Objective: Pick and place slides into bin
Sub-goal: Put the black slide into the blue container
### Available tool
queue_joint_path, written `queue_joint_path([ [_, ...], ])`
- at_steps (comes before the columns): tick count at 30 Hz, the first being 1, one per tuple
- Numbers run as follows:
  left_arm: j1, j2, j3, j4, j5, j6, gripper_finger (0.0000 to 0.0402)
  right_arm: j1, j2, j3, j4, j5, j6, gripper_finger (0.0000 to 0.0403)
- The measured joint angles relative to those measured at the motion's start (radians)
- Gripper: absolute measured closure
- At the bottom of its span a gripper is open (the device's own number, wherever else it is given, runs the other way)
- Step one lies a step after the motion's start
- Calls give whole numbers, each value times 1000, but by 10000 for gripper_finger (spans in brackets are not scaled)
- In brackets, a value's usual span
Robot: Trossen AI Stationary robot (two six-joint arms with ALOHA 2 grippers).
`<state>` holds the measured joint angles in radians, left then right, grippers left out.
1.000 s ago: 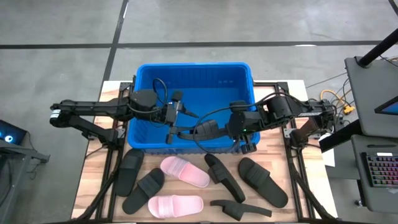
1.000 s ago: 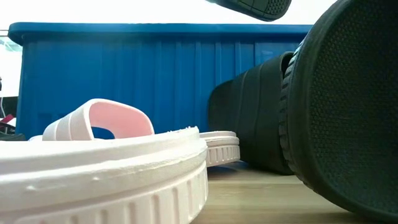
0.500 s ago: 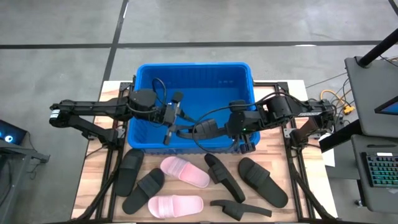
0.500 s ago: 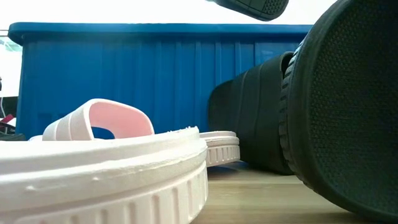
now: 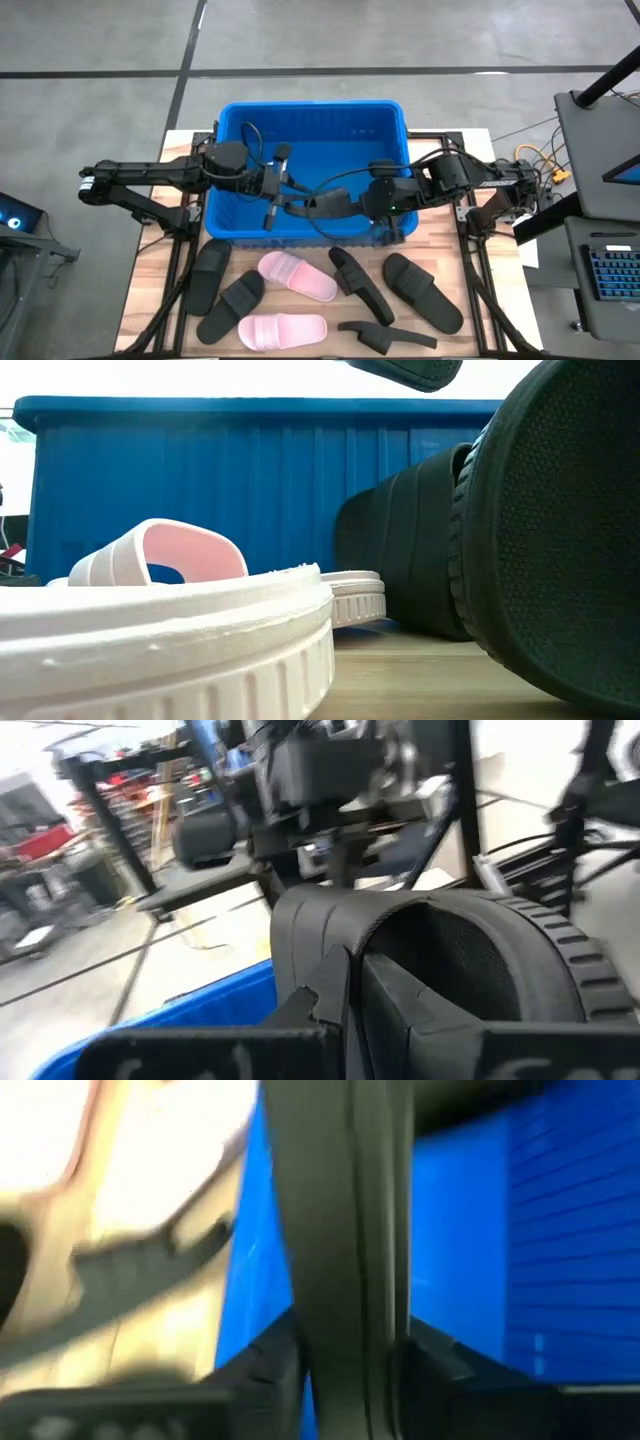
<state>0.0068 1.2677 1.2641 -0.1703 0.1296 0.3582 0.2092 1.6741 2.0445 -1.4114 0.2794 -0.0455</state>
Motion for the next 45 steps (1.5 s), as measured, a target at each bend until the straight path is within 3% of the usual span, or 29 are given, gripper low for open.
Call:
queue_joint_path([
  [7, 0, -25, -5, -14, -82, 14, 401, -1, 0, 0, -6, 40, 51, 206],
  [12, 1, -62, -7, -14, -116, 41, 401, -1, -2, 1, -14, 45, 49, 198],
  [19, 0, -131, -2, -62, -267, 52, 402, -1, -9, -1, -27, 52, 97, 197],
  [22, 1, -160, -5, -131, -347, 52, 401, 0, -18, -1, -30, 125, 160, 196],
  [27, -1, -191, -6, -236, -512, 42, 401, -1, -46, -1, -29, 356, 280, 196],
  [34, -1, -199, -14, -249, -692, 42, 401, -8, -103, -2, -43, 627, 553, 196],
  [41, 0, -138, -16, -329, -856, 20, 401, -69, -198, -2, -6, 664, 823, 195],
  [45, -1, -77, -16, -328, -965, 23, 401, -100, -225, -2, 8, 662, 855, 195],
])
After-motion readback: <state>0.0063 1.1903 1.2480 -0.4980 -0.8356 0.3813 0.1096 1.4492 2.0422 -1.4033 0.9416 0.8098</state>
